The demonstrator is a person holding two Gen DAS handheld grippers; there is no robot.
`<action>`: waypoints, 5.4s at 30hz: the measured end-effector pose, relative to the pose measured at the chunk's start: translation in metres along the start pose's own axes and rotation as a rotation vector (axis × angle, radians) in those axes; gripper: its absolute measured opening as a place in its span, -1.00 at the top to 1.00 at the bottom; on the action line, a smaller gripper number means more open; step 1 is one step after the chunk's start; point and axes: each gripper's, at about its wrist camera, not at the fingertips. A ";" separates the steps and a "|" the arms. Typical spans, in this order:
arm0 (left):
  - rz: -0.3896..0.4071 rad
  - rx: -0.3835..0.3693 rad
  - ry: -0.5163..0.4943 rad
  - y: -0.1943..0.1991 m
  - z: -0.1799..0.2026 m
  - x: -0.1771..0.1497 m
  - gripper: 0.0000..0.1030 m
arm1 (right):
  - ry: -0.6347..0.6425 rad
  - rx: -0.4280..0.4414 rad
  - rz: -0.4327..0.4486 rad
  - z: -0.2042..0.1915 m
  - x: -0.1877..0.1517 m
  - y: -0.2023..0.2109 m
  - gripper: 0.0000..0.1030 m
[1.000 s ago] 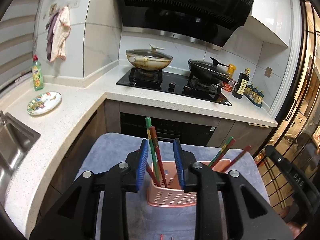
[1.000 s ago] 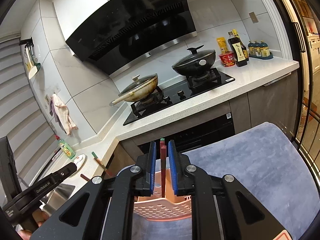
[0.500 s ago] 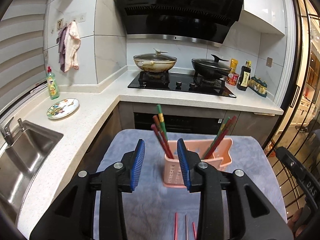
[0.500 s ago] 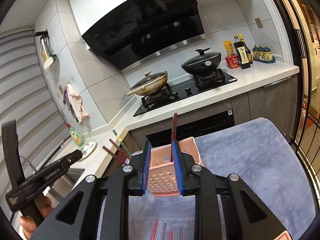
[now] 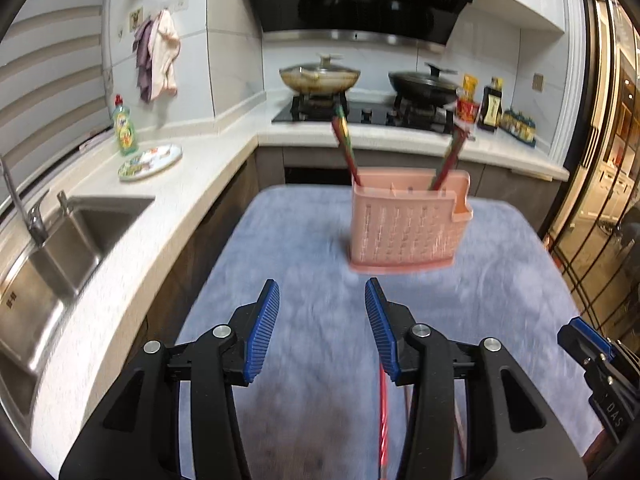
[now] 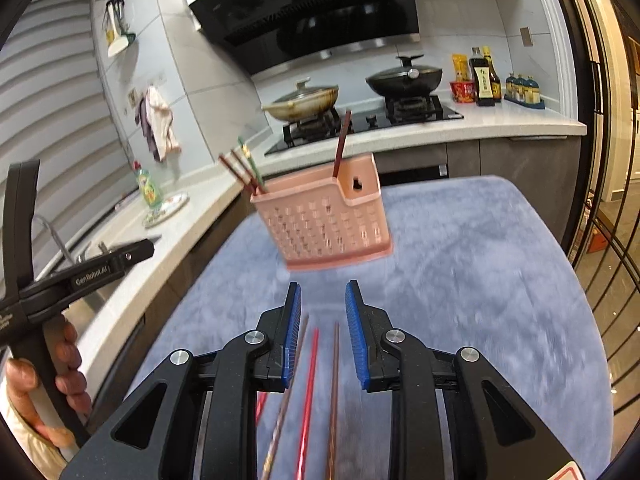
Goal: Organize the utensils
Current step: 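Withdraw both open tools back to the remaining chopsticks, then close the right tool on a brown chopstick's thick end, then grasp a red chopstick with the left tool while the right tool holds the brown one, then lift both chopsticks and carry them over the pink holder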
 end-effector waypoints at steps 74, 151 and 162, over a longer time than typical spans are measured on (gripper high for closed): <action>-0.353 -0.077 -0.088 -0.049 0.042 -0.171 0.16 | -0.056 -0.112 -0.256 0.026 -0.155 -0.013 0.87; 0.289 -0.154 0.120 0.021 0.011 0.186 0.87 | -0.048 0.049 0.405 -0.002 0.206 -0.007 0.86; 0.290 -0.164 0.133 -0.038 0.029 0.210 0.87 | -0.102 0.043 0.393 0.015 0.233 -0.070 0.86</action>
Point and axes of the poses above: each gripper's, at about its wrist camera, not at the fingertips, and y roughly against the way its jaws point, z to its right, x to its top, and after that the axes turned 5 degrees about x, right-handed
